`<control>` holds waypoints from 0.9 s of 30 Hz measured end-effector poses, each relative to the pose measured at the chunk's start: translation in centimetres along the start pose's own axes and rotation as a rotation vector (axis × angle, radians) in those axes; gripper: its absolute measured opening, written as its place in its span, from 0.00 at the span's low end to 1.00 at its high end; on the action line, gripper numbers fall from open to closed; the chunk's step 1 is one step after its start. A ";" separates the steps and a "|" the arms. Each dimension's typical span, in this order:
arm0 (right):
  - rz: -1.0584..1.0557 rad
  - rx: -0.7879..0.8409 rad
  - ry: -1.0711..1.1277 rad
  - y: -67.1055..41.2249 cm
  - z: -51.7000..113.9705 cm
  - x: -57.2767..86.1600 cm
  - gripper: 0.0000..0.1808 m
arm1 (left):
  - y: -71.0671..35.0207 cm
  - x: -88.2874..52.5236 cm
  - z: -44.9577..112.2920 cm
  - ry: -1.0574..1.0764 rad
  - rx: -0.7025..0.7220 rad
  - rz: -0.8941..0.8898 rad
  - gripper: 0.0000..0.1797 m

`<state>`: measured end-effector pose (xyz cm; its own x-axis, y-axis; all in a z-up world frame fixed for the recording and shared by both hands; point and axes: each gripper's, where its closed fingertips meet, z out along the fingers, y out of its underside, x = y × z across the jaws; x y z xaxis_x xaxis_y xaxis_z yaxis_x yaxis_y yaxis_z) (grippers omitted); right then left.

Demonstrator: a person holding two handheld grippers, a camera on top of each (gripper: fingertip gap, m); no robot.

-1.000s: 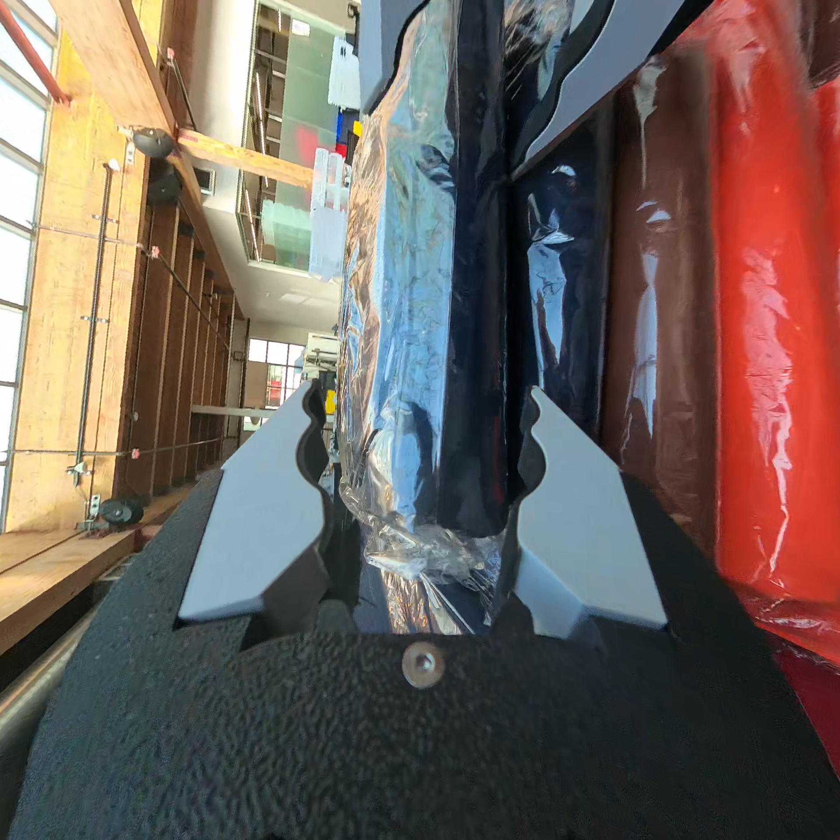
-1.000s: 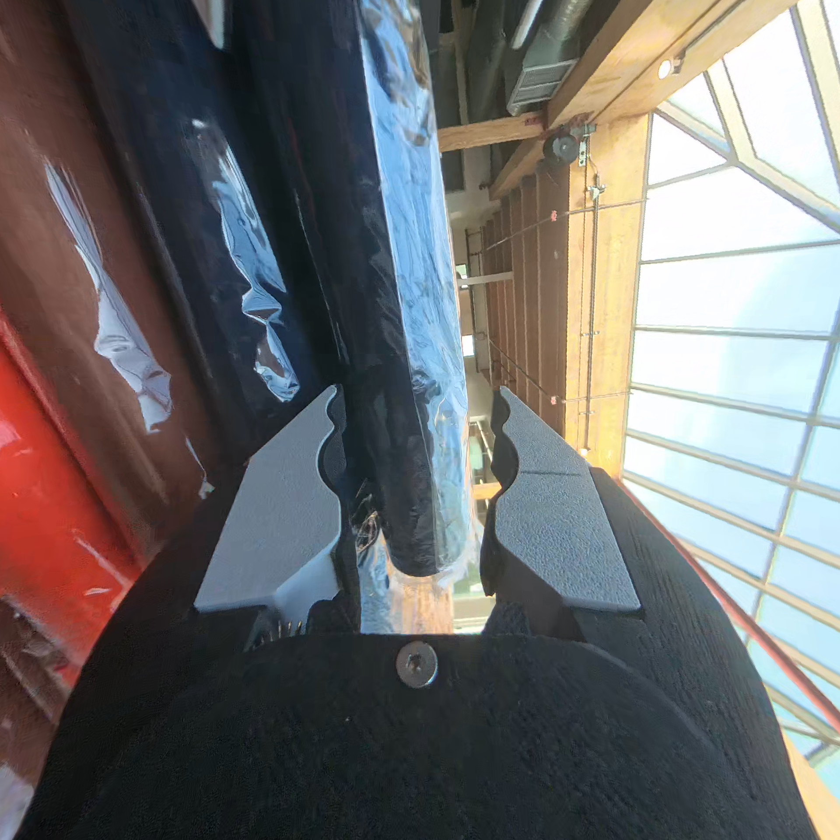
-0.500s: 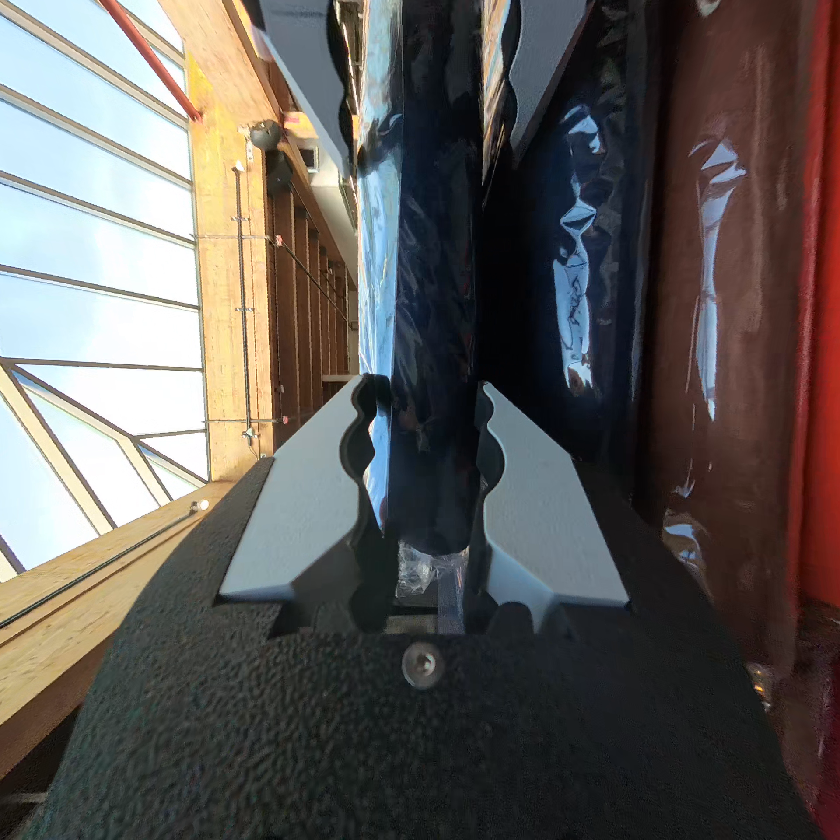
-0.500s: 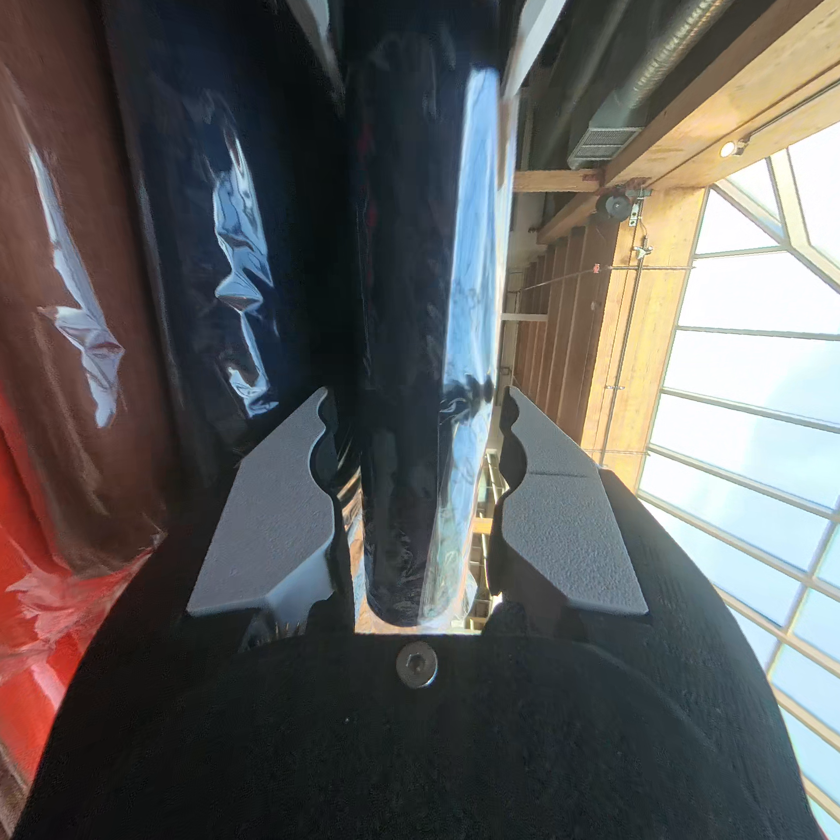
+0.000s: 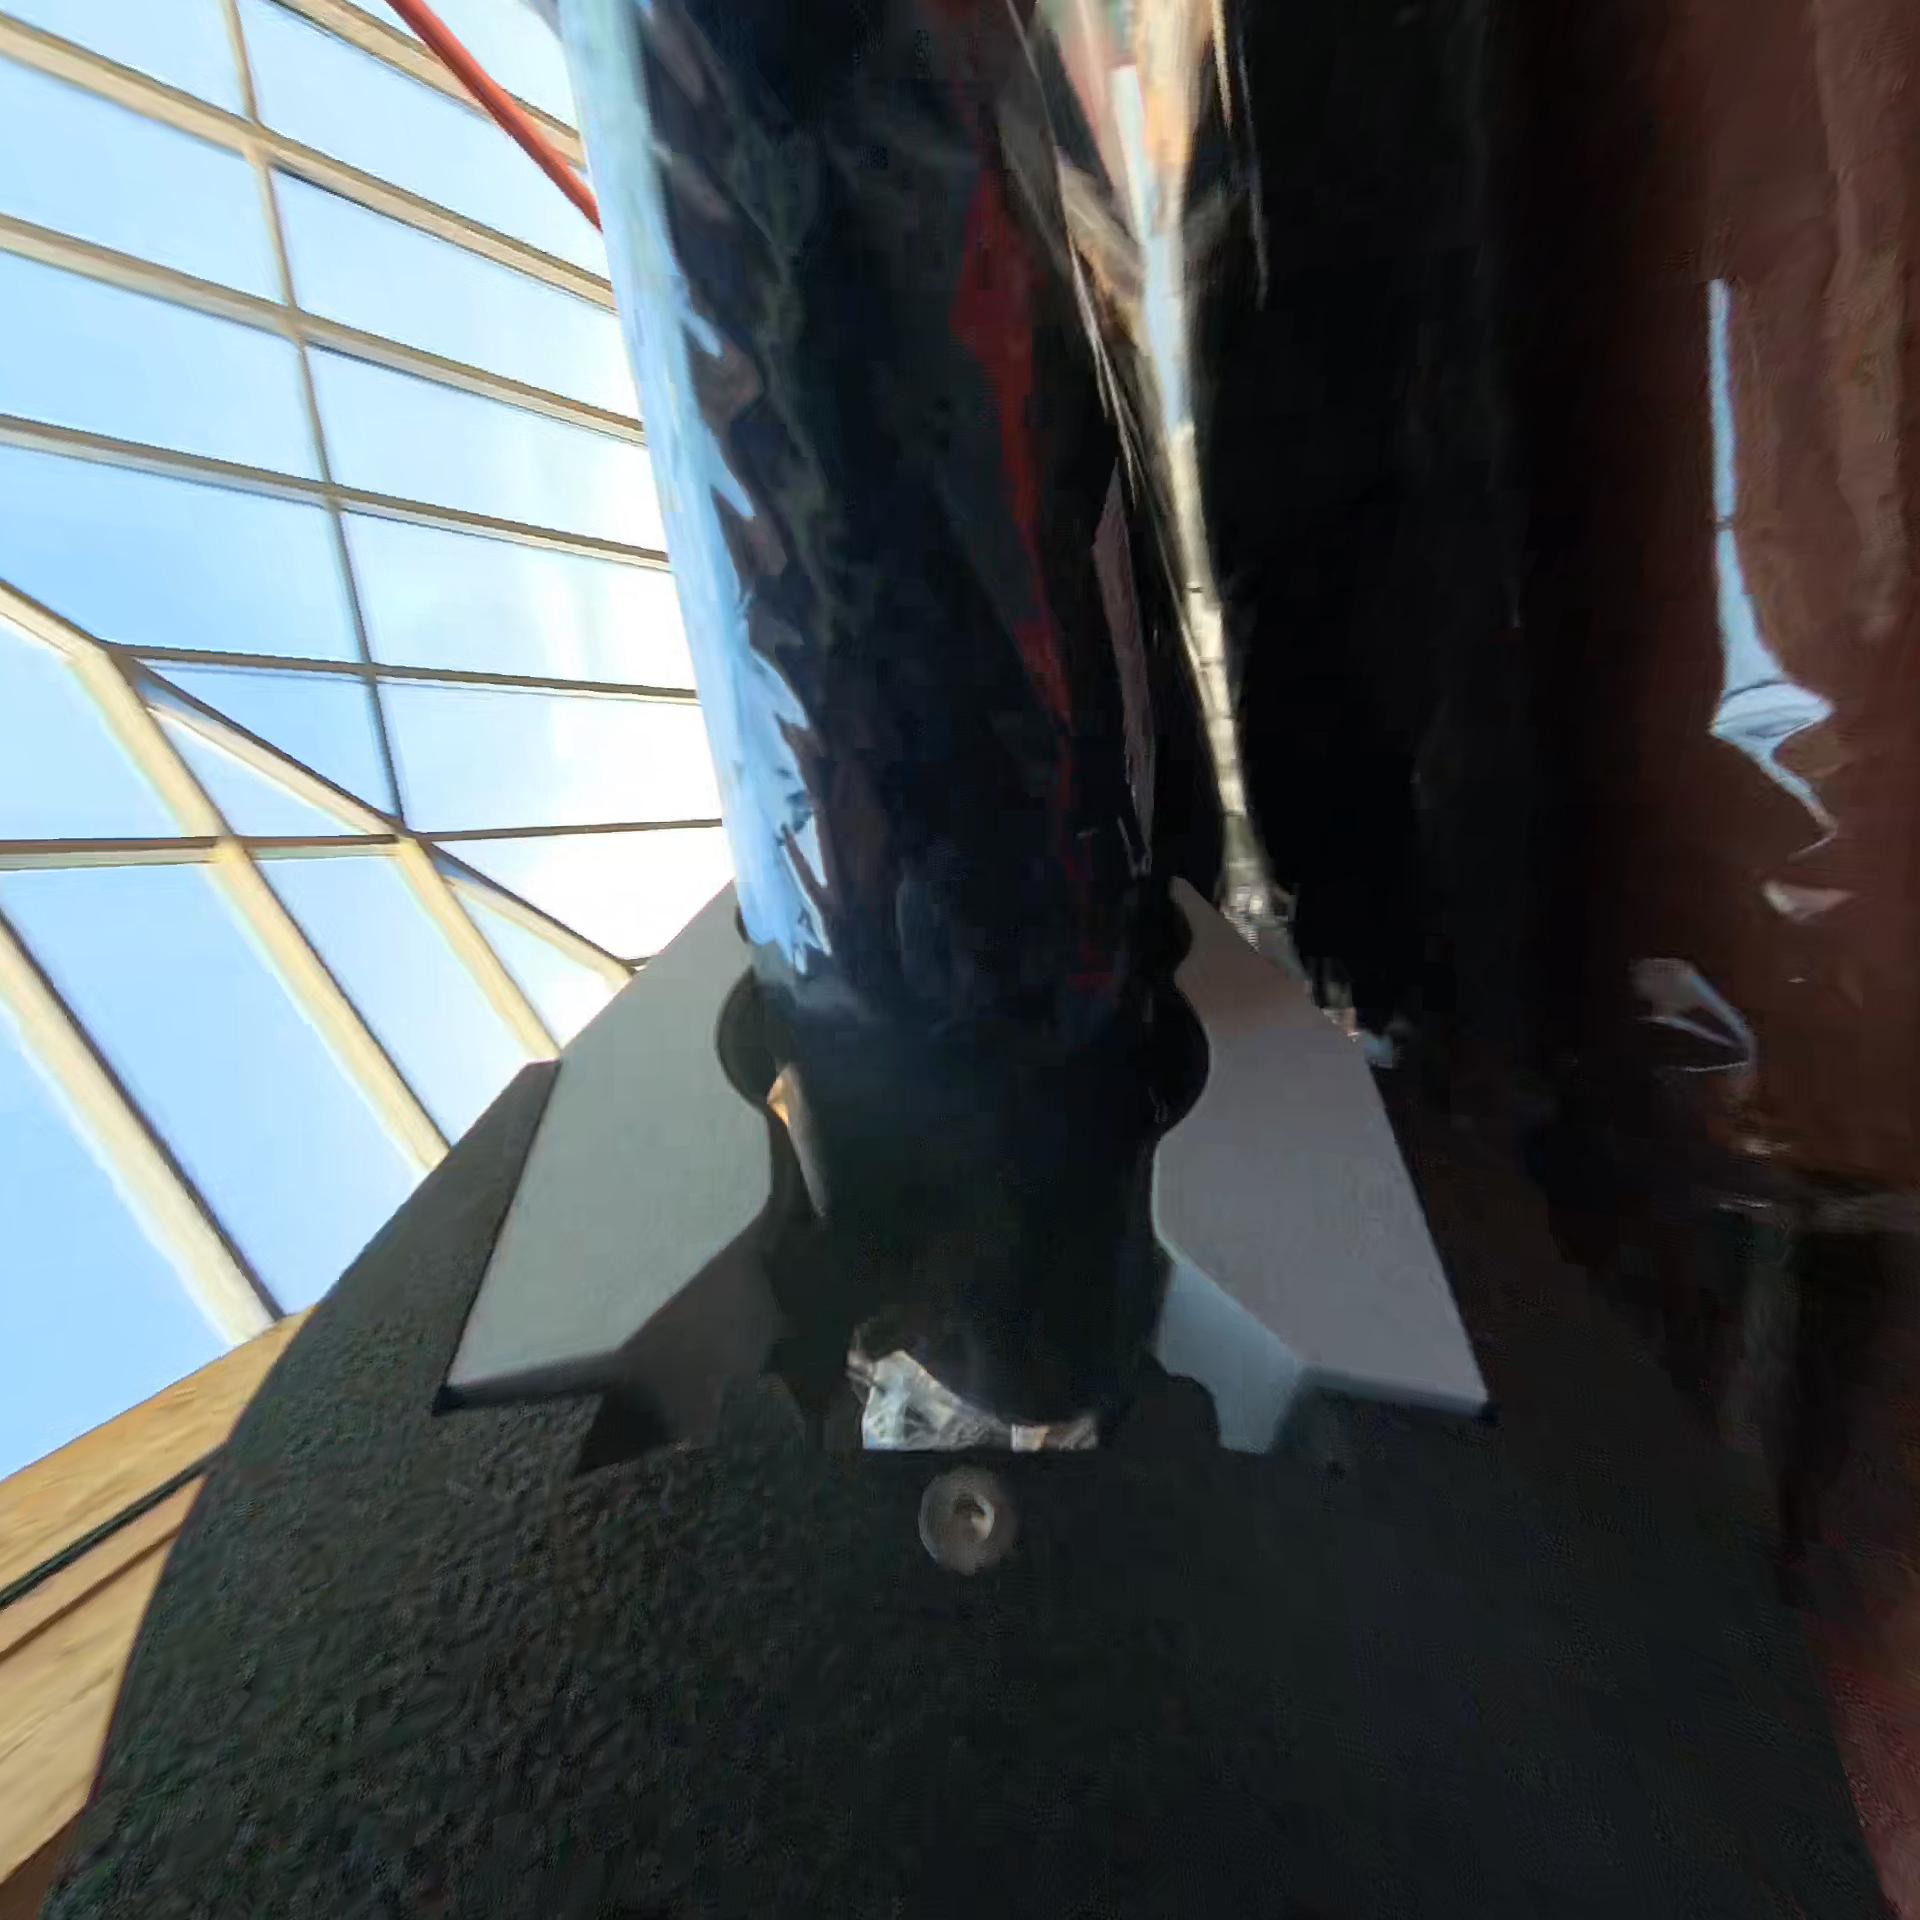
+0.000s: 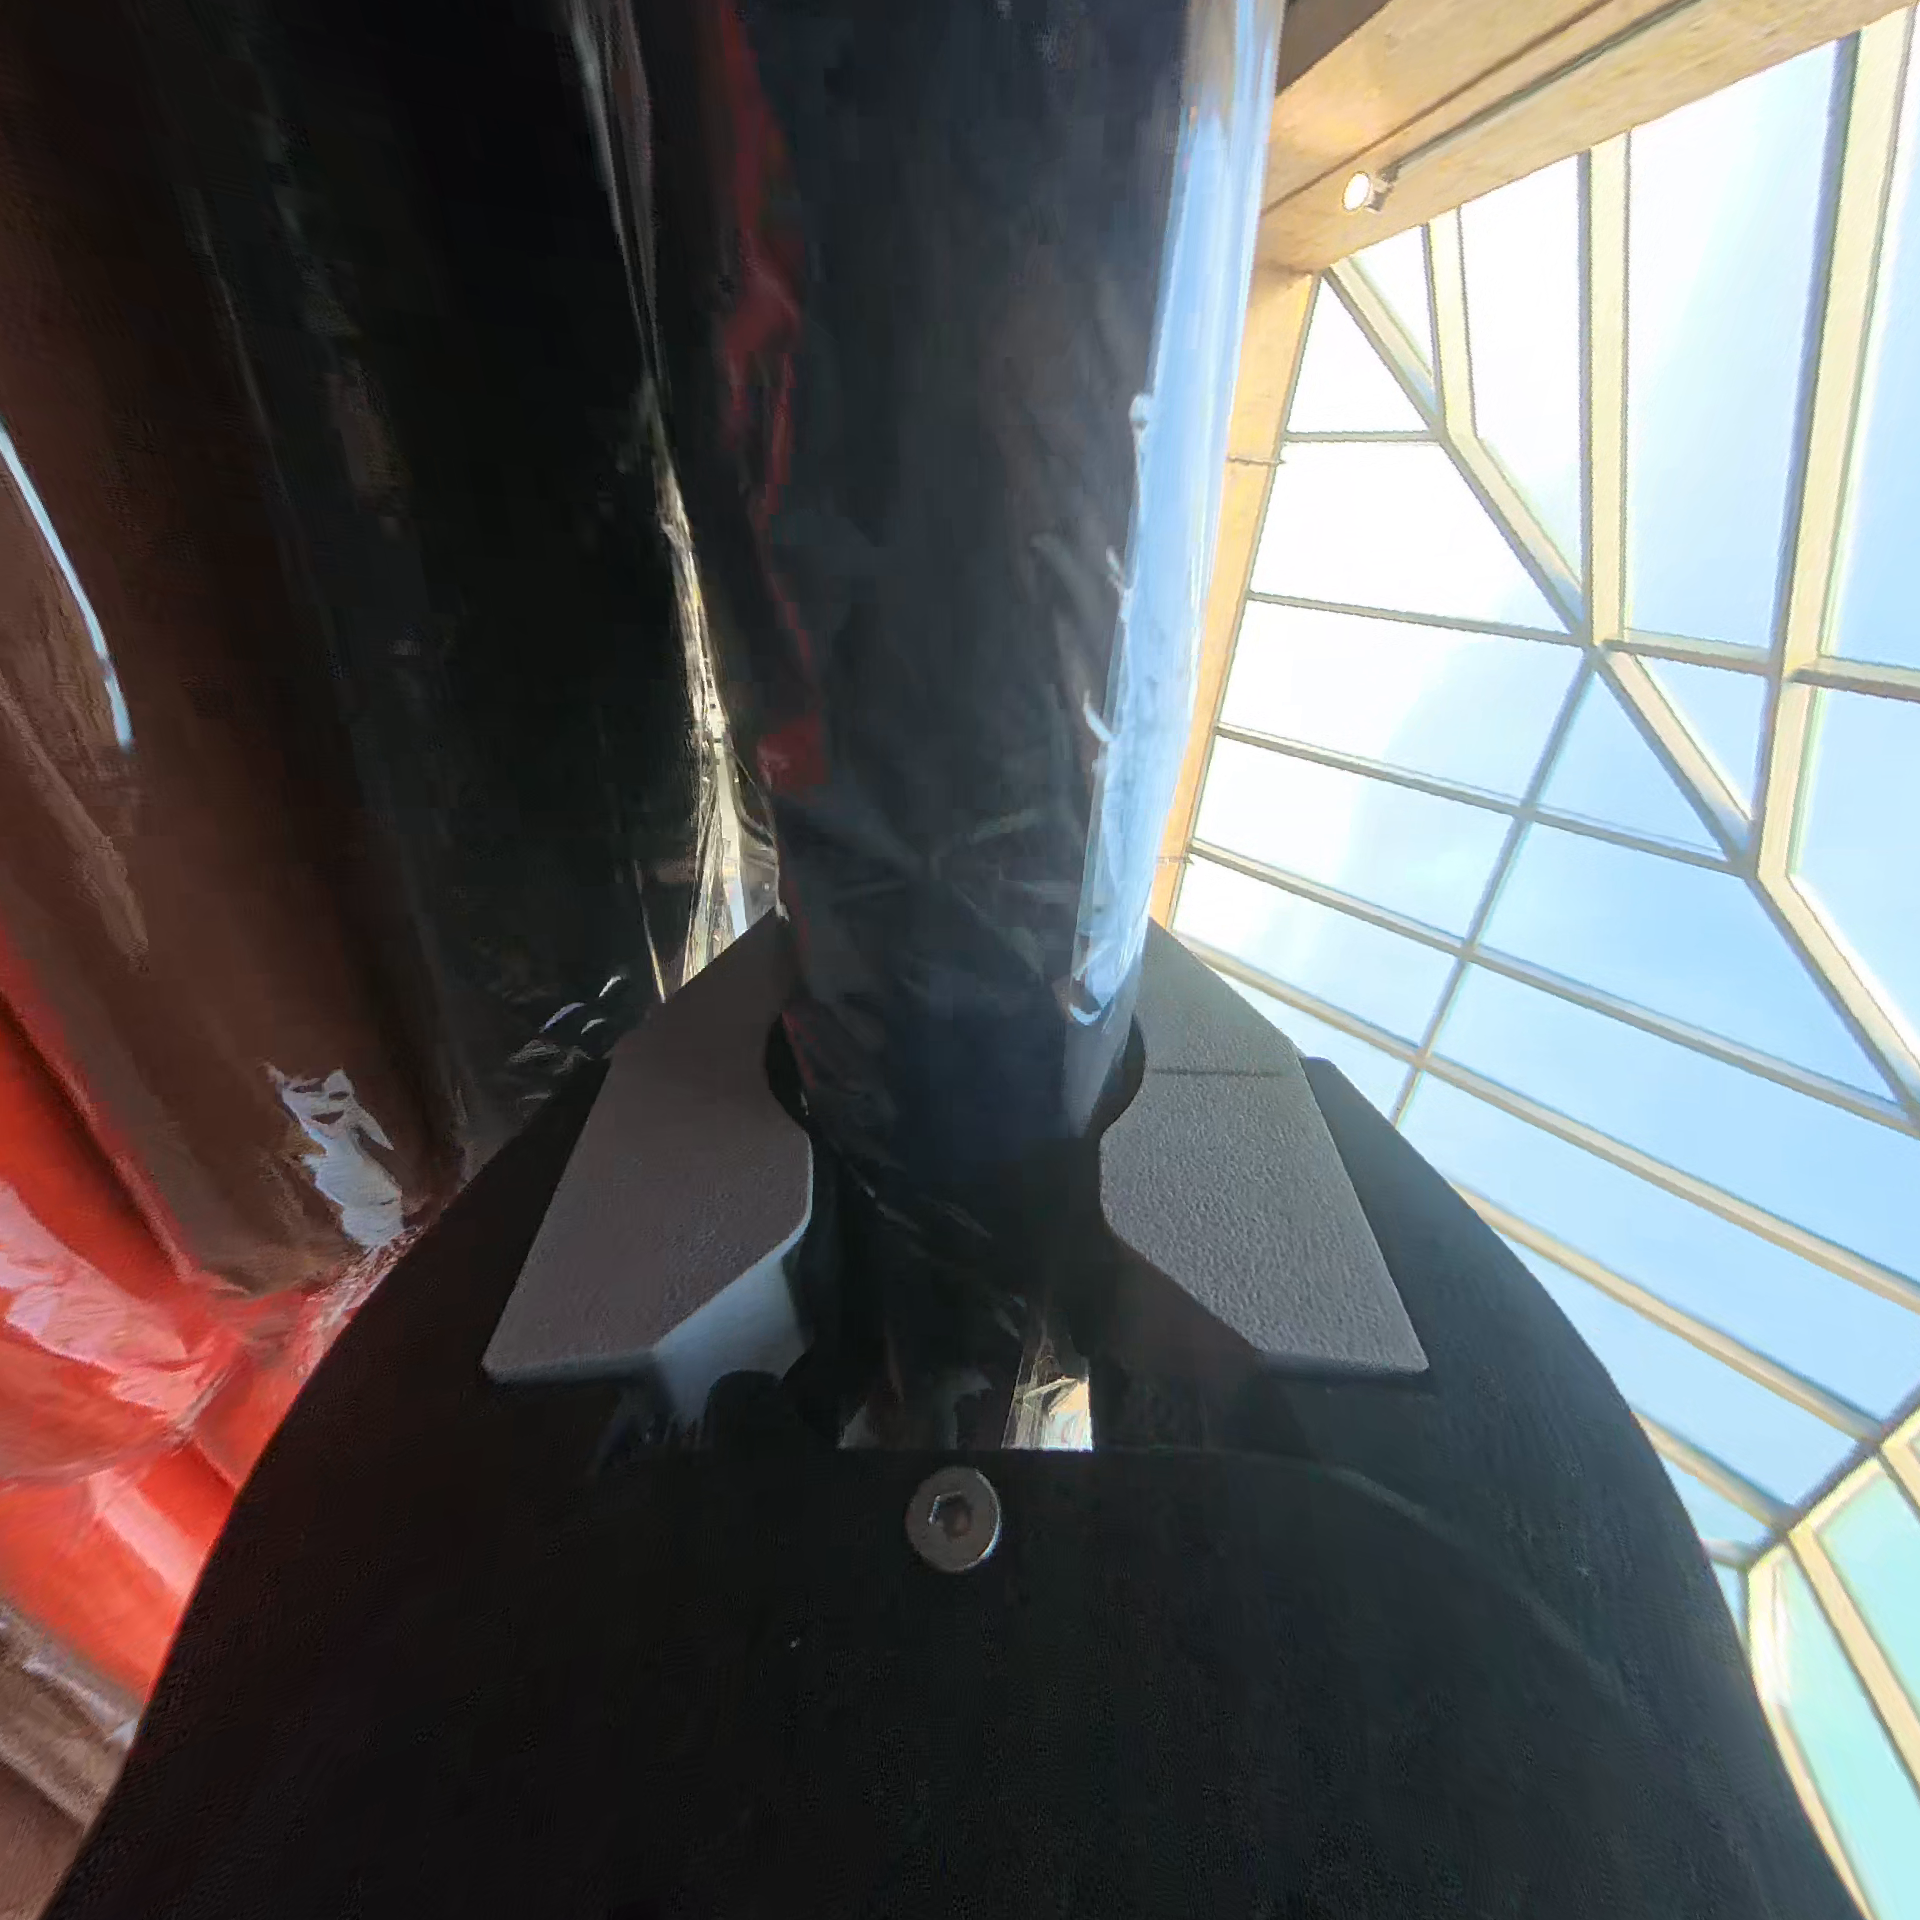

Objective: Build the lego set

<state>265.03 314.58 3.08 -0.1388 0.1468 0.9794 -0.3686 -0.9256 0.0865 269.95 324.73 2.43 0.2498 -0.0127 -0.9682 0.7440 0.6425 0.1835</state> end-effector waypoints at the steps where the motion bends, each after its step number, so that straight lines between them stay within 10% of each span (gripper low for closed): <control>1: 0.017 -0.016 0.022 -0.3 -0.7 0.6 0.25 | 0.2 -0.8 -0.8 -0.044 0.007 0.015 0.37; 14: 0.165 0.087 0.500 -20.2 -8.0 13.2 0.26 | 16.5 -11.6 -19.4 -0.399 -0.116 0.263 0.35; 27: 0.360 0.399 0.270 -52.5 -6.6 7.3 0.27 | 40.9 -1.2 -36.5 -0.137 -0.422 0.240 0.35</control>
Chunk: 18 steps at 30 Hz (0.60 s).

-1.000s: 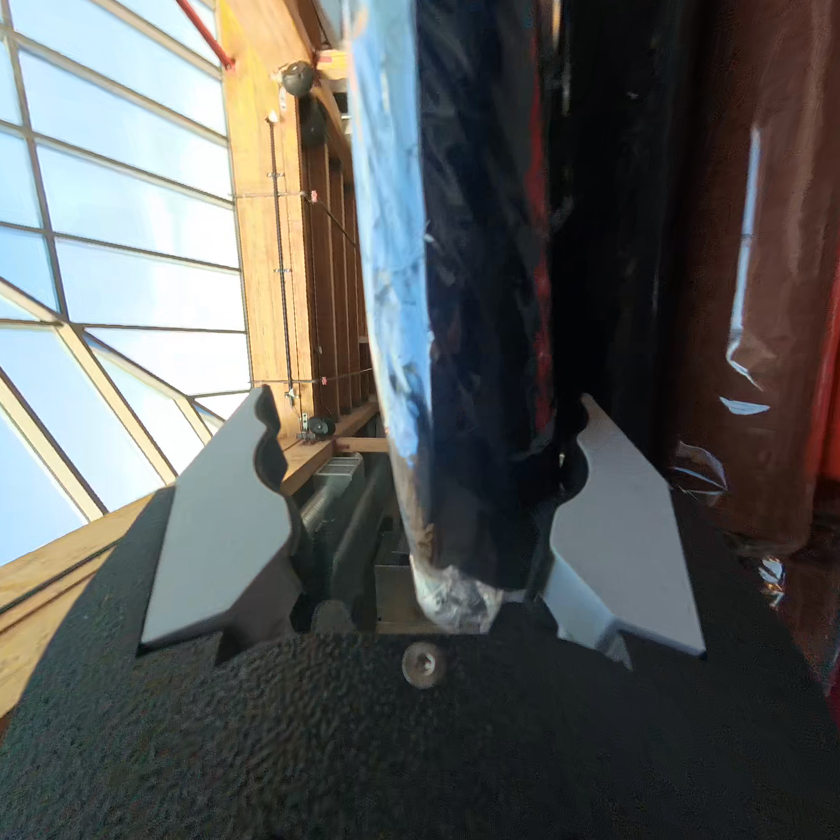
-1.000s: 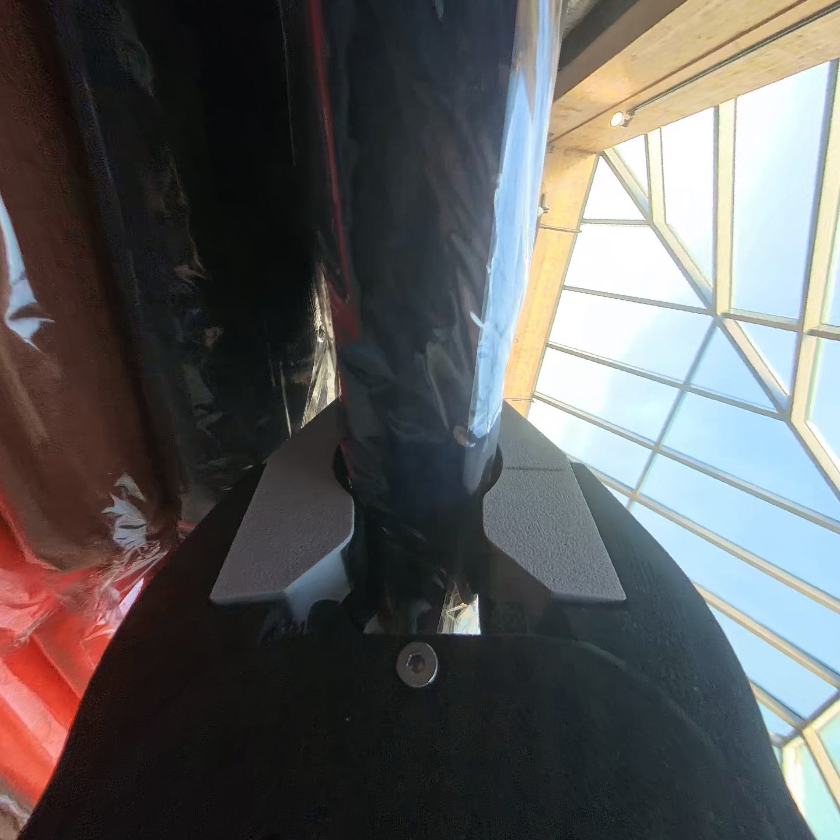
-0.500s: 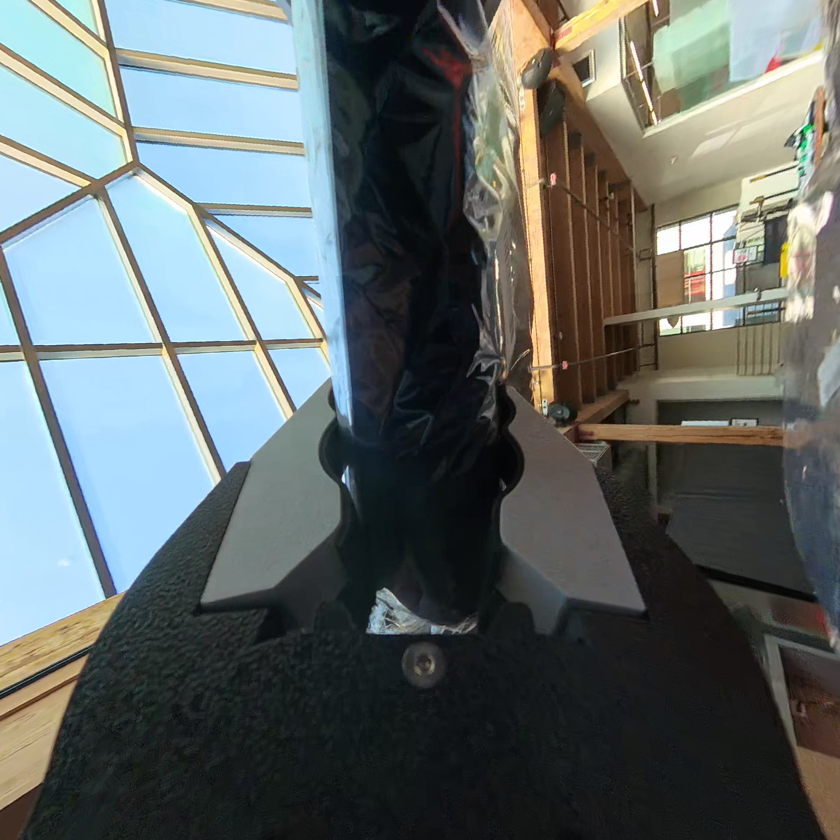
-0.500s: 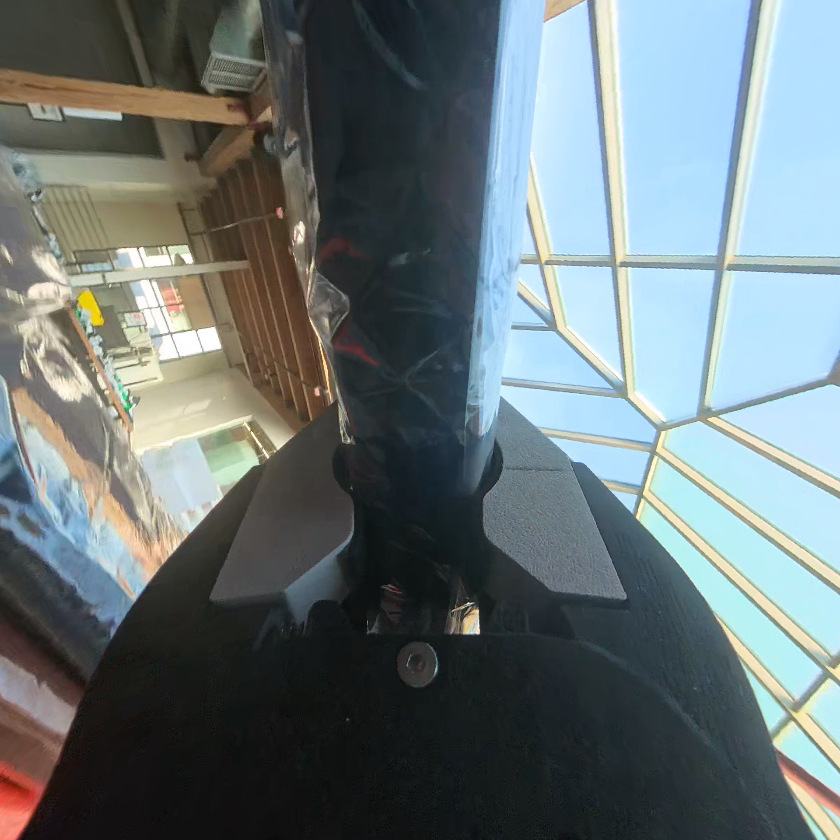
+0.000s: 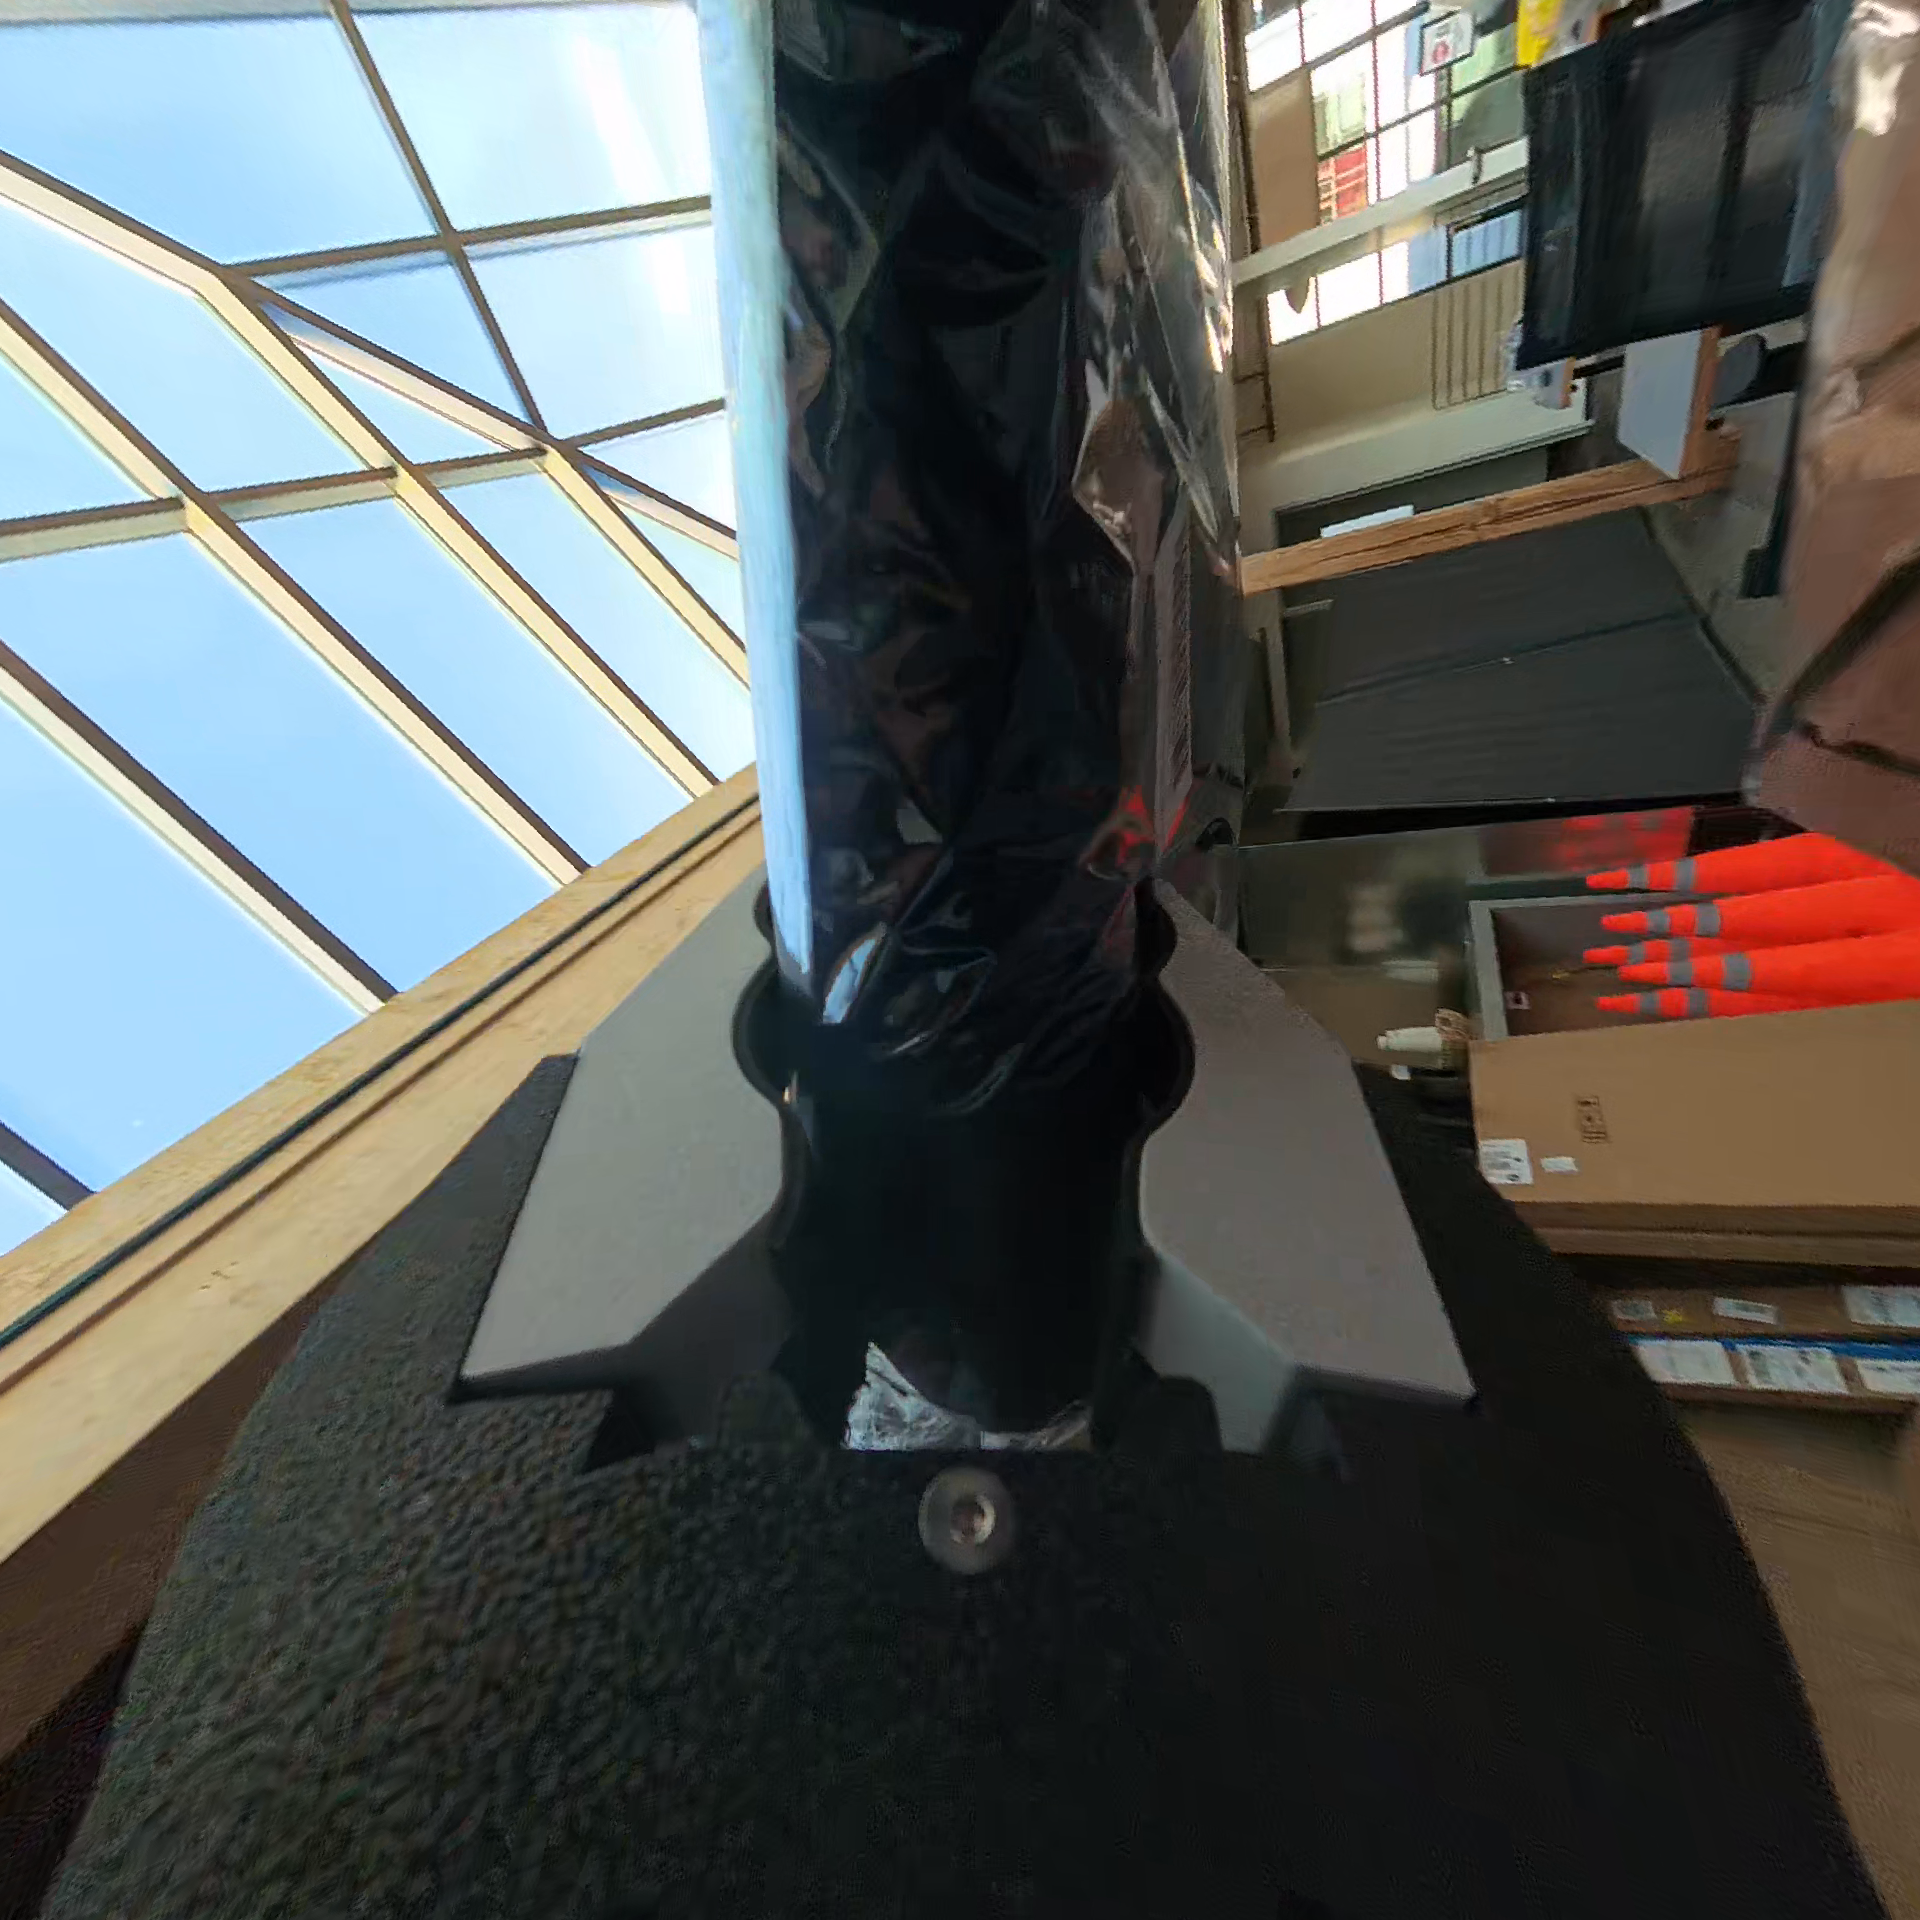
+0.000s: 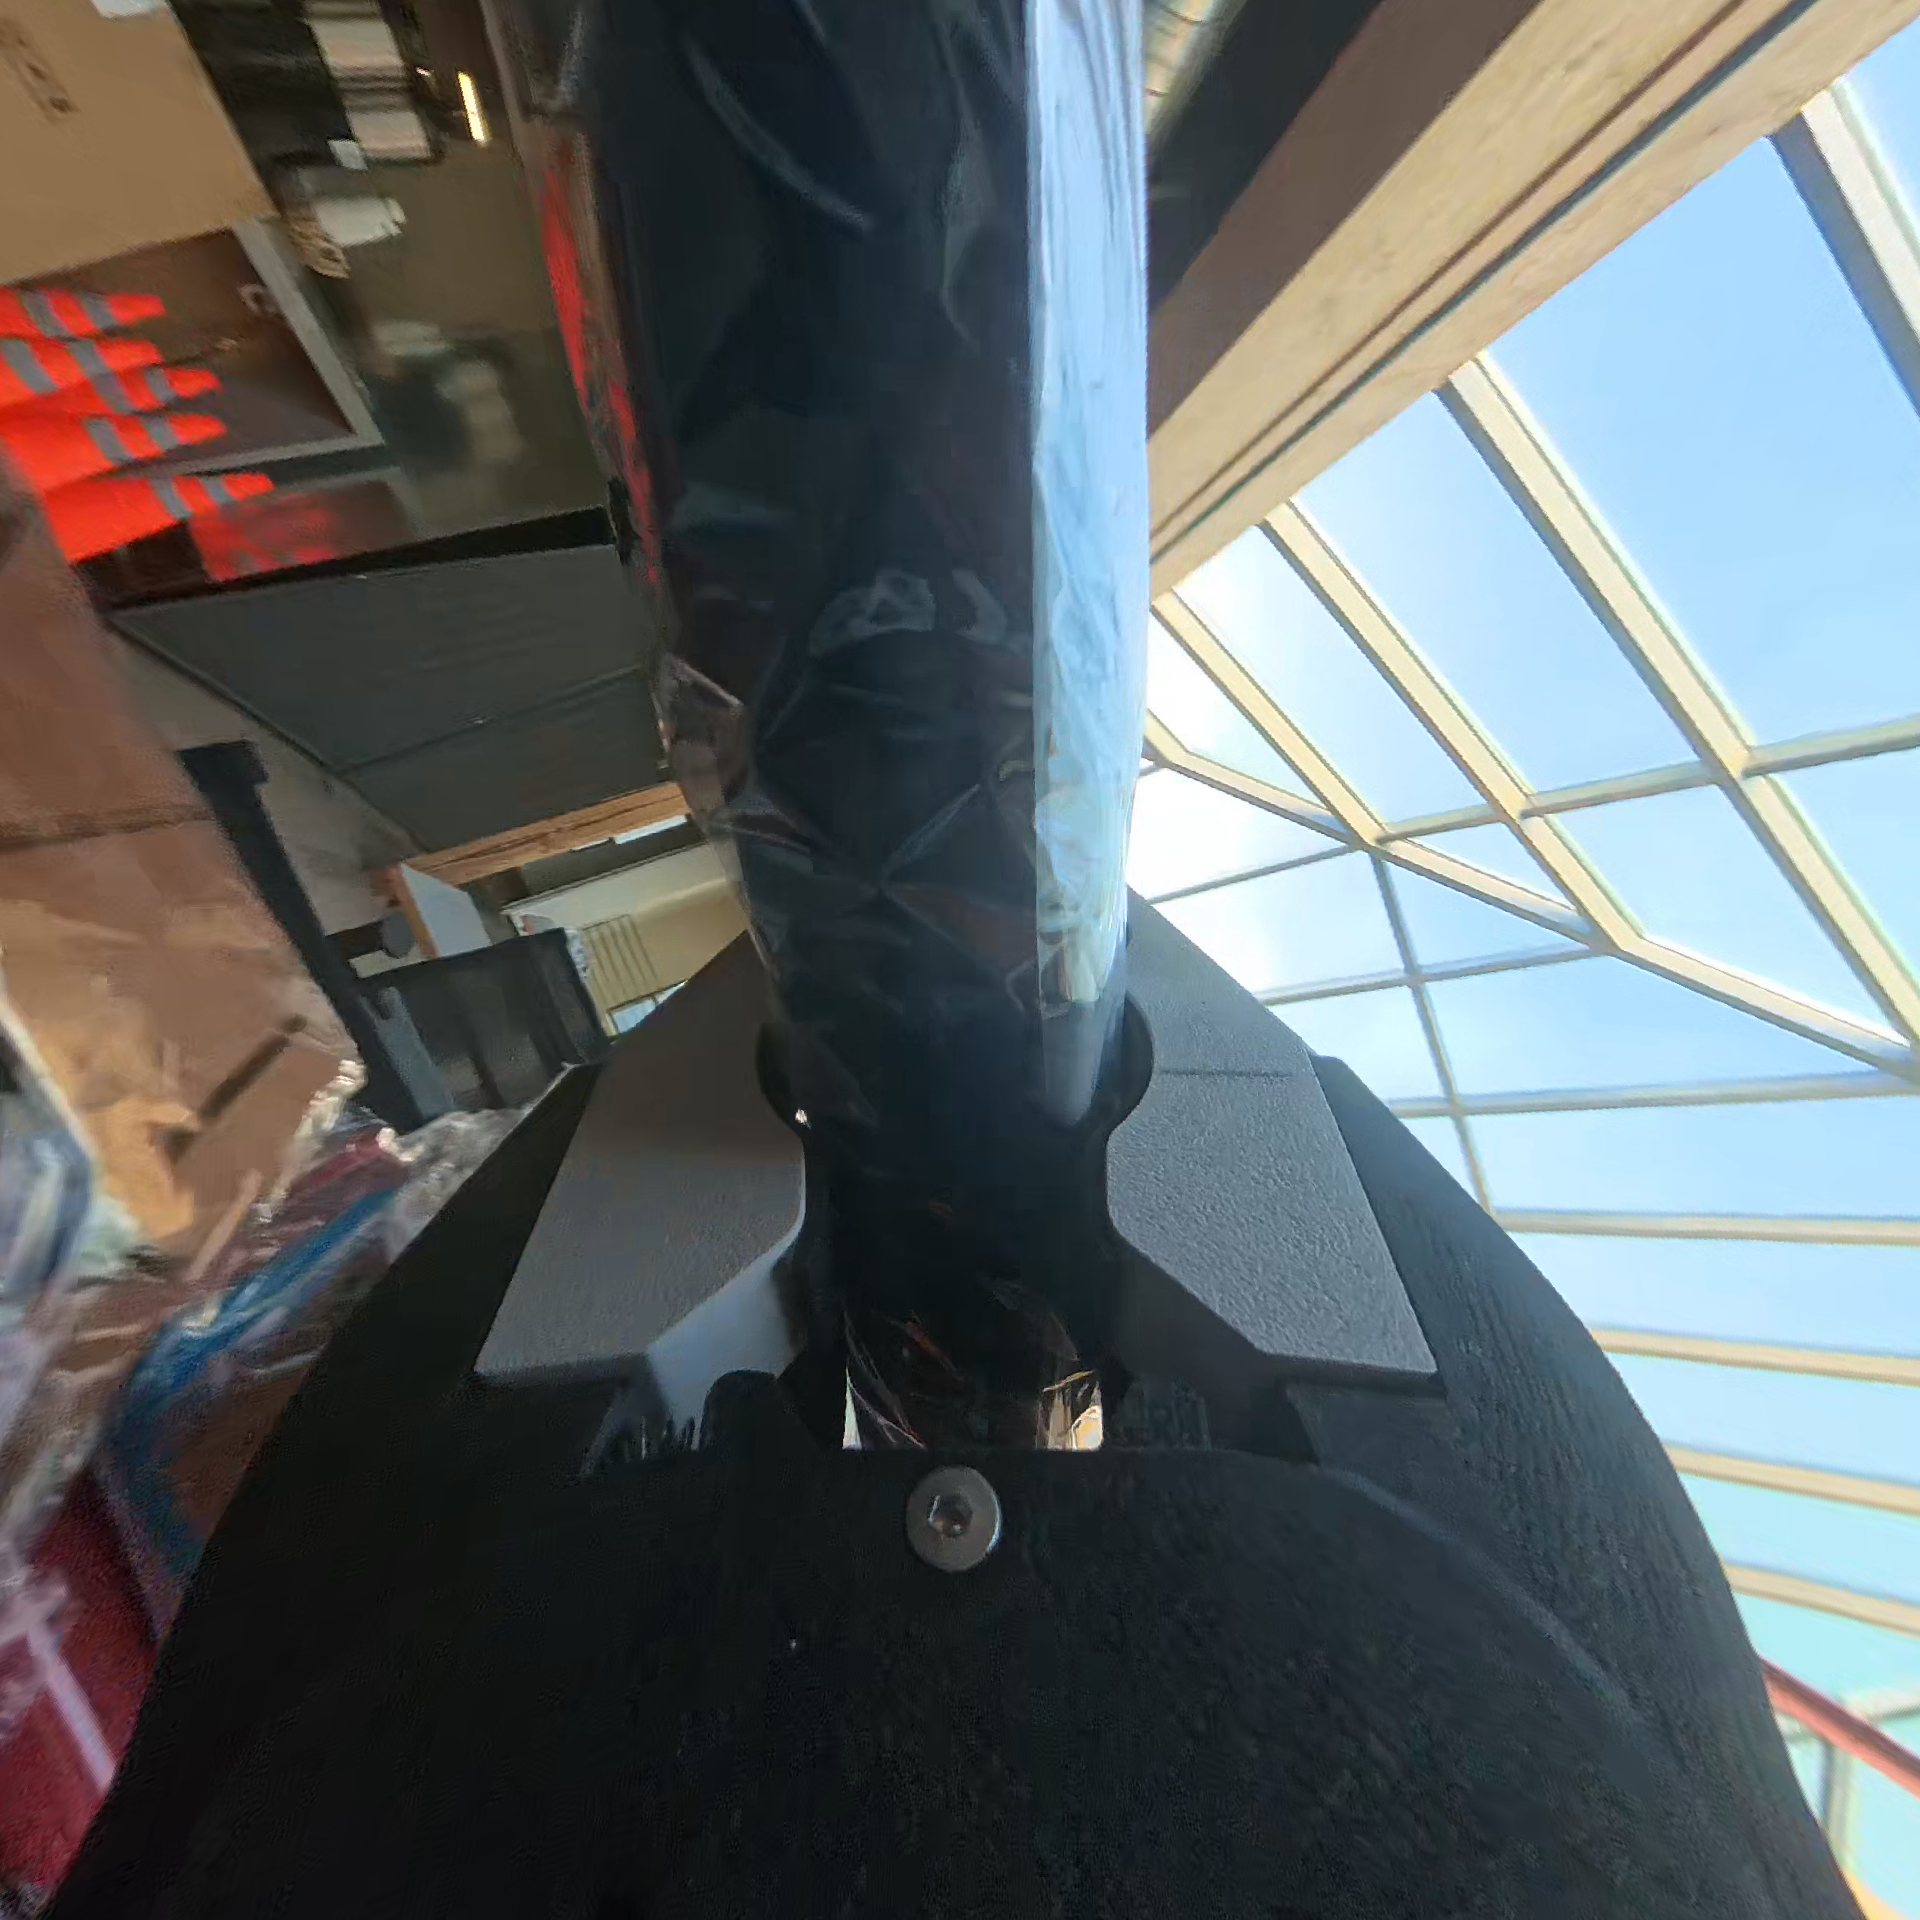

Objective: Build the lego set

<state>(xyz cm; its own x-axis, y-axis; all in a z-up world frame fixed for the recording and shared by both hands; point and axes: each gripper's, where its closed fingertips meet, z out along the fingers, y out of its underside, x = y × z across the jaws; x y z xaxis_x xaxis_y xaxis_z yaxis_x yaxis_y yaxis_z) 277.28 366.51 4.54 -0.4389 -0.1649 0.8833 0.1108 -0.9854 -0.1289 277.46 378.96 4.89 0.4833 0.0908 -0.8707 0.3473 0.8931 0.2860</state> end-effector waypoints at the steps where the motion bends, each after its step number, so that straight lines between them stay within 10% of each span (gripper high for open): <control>1: -0.008 0.005 -0.040 -1.0 0.3 -1.6 0.27 | 0.8 1.7 -0.3 0.027 -0.002 -0.021 0.35; 18: 0.164 0.041 -0.664 2.1 -6.7 -14.5 0.43 | -5.8 16.7 -2.3 0.512 0.098 -0.405 0.40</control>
<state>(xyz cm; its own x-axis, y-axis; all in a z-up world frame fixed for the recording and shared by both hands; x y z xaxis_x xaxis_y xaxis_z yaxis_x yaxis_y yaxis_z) 277.88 366.55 -11.54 0.2253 -0.2391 0.9445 0.1681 -0.9454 -0.2794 281.62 376.29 -12.27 -0.1356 -0.0243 -0.9905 0.5044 0.8588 -0.0901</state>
